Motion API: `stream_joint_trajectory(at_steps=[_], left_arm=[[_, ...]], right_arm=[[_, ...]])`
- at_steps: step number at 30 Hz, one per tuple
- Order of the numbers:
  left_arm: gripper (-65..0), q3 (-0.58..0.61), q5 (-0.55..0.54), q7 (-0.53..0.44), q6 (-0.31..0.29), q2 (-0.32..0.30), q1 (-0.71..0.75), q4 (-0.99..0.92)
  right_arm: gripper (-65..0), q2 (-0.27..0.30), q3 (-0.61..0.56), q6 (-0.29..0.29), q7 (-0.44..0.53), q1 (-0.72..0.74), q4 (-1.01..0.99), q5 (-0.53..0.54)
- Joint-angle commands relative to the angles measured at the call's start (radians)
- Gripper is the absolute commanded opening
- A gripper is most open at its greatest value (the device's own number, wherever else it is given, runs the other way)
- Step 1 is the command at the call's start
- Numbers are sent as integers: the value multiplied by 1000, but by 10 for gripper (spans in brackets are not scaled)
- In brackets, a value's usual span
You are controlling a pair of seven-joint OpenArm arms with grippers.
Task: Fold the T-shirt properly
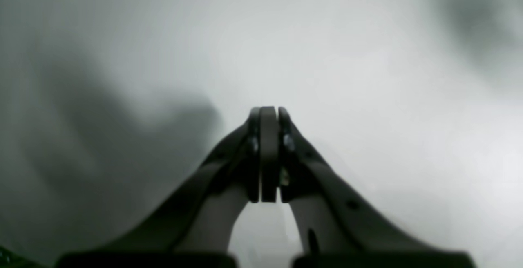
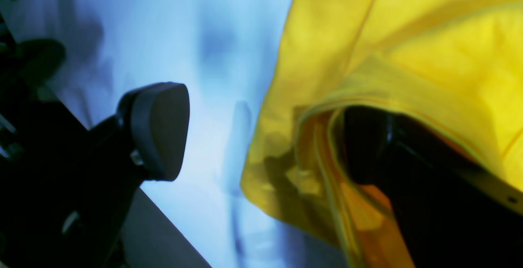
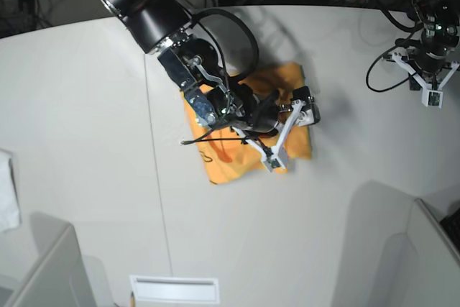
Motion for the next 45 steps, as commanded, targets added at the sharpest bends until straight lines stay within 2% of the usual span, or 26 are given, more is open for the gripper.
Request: stream_joint_trajectory(at_steps=[1,5,10,17,23,29,40,45], left_arm=[[-650,-4,-1,-15,5,-13,0,6],[-650,-4,-1,-15,5,-11,0,-20],[-650,45,18,-15,5,-13,-39,-61],[-650,295,156,-19,11,-7,-117,-218],[-650,365,188,-21,11,79,-275,-345],[-650,468,188,-21,13,113,-382,-448],[-650,497,180,-21,8,139,-514,-574],[-650,496,177,-21,7,136,-528,-565]], right_arm=[[-128,-15,-22,10,11,28,17,20],[-128,-18,-85,9,13,38,16,20],[-128,-23,-90,9,13,51,24,20],[-128,-23,-91,9,10,64,33,18],[-128,-20,-91,9,7,78,30,18],[-128,-17,-90,9,10,80,5,18],[-128,-35,-91,16,24,78,-9,20],[-128,-38,-183,16,76,78,-9,26]])
